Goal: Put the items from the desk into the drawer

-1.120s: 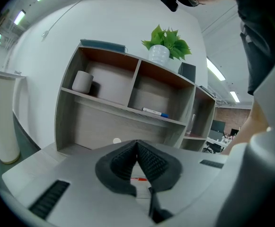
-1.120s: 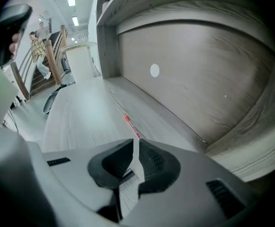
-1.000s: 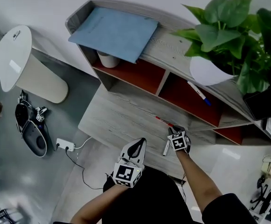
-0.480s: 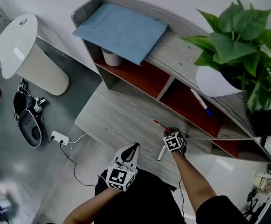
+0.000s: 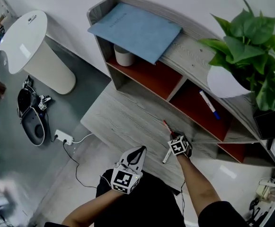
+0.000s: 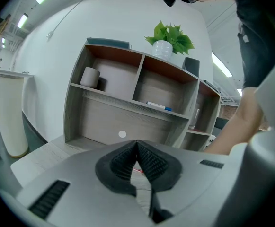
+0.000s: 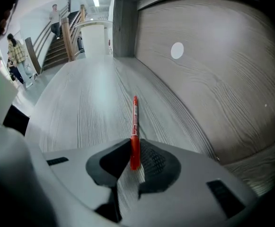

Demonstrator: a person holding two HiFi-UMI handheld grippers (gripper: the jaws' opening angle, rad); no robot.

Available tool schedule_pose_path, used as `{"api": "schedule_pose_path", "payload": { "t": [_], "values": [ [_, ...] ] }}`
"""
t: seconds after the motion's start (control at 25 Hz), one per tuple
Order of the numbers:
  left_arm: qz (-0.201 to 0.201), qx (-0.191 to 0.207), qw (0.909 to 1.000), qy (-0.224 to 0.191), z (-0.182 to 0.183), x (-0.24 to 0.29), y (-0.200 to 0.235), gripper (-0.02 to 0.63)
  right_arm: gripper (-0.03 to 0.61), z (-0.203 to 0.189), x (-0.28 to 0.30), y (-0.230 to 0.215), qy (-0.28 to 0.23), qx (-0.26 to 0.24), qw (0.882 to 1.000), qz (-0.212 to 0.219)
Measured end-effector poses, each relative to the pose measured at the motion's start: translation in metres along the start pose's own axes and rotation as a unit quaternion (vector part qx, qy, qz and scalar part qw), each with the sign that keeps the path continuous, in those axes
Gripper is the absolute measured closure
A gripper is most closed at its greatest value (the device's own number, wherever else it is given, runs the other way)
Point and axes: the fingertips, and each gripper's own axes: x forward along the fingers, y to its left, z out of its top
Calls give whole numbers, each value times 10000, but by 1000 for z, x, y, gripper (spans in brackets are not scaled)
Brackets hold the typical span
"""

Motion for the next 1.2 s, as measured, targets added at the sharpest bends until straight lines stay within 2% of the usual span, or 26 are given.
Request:
{"api": "schedule_pose_path", "payload": {
  "t": [0.32, 0.76, 1.2],
  "values": [
    [-101, -12, 9999, -58, 4, -17, 6, 609, 508, 11, -27, 12, -375, 439, 9983, -68],
    [-369, 20, 9993, 31, 3, -58, 21, 609, 508, 27, -77, 49, -870, 1122, 9881, -589],
    [-1065, 14, 9943, 3, -4, -100, 10, 609, 508, 39, -144, 106, -1351, 1686, 9712, -1005]
  ]
}}
